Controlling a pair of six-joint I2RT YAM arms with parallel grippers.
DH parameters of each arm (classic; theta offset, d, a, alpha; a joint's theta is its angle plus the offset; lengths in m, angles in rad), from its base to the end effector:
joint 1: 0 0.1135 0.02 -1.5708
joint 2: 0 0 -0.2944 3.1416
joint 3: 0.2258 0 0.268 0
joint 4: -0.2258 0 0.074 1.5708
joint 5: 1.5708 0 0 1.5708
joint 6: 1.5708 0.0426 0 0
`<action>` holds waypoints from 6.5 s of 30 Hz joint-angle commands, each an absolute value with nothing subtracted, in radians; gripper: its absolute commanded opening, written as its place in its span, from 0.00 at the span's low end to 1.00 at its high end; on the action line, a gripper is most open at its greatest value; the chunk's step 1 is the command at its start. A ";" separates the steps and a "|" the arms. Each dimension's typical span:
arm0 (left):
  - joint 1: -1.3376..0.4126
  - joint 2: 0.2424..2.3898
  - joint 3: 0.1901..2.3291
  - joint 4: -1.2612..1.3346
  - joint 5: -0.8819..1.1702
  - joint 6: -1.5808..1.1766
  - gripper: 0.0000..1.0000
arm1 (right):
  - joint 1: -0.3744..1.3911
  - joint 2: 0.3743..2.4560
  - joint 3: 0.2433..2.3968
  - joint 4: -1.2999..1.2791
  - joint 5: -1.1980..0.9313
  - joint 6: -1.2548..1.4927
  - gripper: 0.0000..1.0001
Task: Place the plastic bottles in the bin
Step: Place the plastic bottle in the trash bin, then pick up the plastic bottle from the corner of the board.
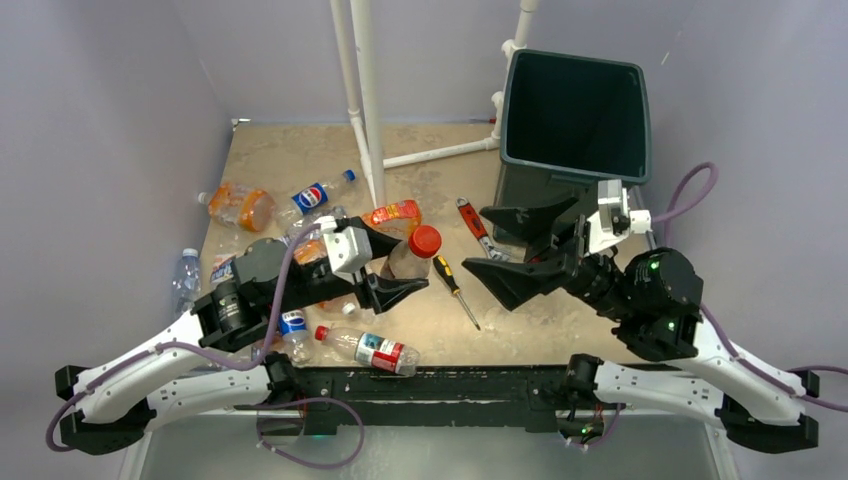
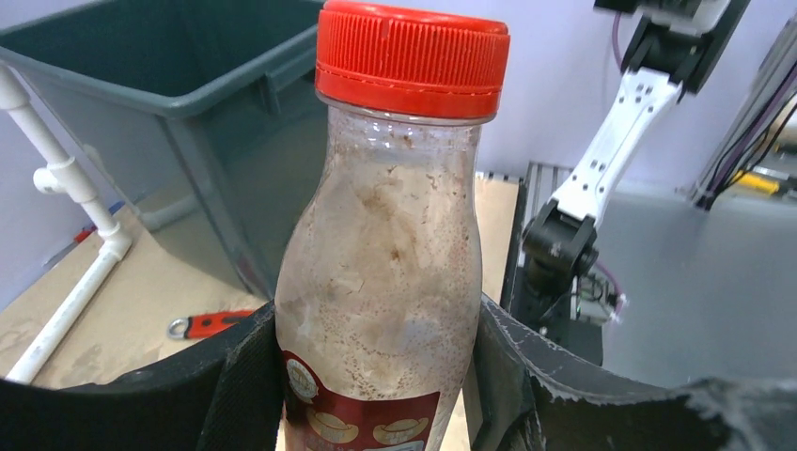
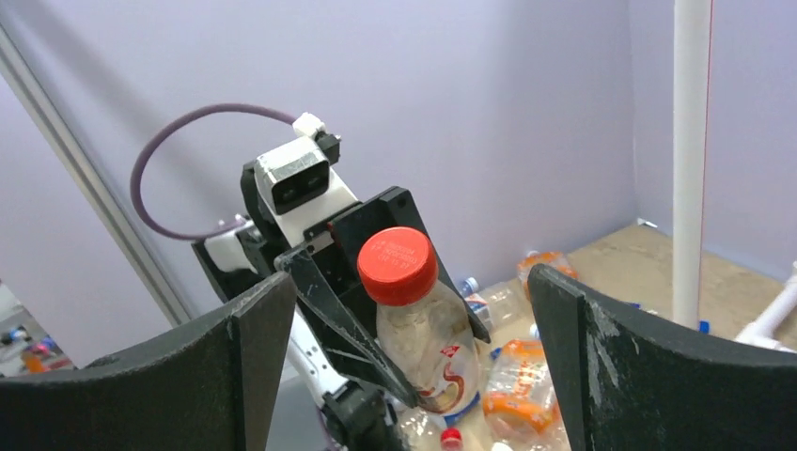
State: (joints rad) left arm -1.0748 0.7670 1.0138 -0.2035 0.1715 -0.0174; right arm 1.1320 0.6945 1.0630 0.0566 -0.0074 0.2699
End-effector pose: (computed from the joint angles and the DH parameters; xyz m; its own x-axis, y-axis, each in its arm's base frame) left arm 0.0710 -0.1464 0.4448 0.0041 -0.0436 -0.9990 0.9480 0.3183 -0.0100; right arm 0.0516 0.1106 0.5001 -0.0733 0.4715 -0.8788 -0.9219 0.3040 0.2400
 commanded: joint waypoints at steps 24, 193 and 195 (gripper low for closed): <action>-1.077 0.815 1.021 0.004 0.131 -0.145 0.61 | 1.134 0.882 1.183 0.172 0.017 0.286 0.00; -1.076 0.541 0.979 -0.093 -0.709 -0.554 0.96 | 1.453 0.849 0.651 0.344 0.401 0.374 0.35; -1.075 0.539 0.950 -0.041 -0.656 -0.531 0.97 | 1.453 0.838 0.605 0.482 0.423 0.363 0.35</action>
State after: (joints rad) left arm -1.0782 0.5274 0.9989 -0.2646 -0.7635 -0.6571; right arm 1.4525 0.8555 0.6830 0.1452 0.3088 0.3416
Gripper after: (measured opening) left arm 0.966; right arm 0.634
